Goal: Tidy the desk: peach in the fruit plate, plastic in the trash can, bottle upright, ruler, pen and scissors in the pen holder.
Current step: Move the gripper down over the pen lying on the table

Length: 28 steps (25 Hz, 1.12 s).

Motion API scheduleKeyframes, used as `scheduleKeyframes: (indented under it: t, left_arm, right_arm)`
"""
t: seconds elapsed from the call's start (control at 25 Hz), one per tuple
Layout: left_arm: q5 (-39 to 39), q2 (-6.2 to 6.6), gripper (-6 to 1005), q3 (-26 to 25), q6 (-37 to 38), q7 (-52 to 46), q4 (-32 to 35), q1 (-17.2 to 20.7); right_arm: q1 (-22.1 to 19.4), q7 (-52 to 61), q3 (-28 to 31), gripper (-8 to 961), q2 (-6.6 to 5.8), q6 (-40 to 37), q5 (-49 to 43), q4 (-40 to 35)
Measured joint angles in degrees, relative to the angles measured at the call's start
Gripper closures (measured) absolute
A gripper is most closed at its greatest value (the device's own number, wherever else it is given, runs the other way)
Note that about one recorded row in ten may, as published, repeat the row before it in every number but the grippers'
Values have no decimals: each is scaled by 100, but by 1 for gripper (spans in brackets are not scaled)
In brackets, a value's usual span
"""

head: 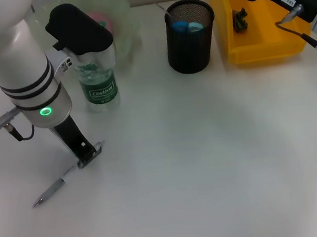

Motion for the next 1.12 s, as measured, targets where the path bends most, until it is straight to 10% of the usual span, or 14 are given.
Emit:
scheduleKeyframes:
  t: [0.52, 1.12]
  left_arm:
    - [-29, 0, 810, -9, 81, 16, 178, -20]
    - [-30, 0, 348, 41, -23, -61, -111, -61]
  right_arm:
    - [0, -20, 0, 350, 0, 4, 0, 0]
    - [7, -83, 0, 349, 9, 2, 1, 27]
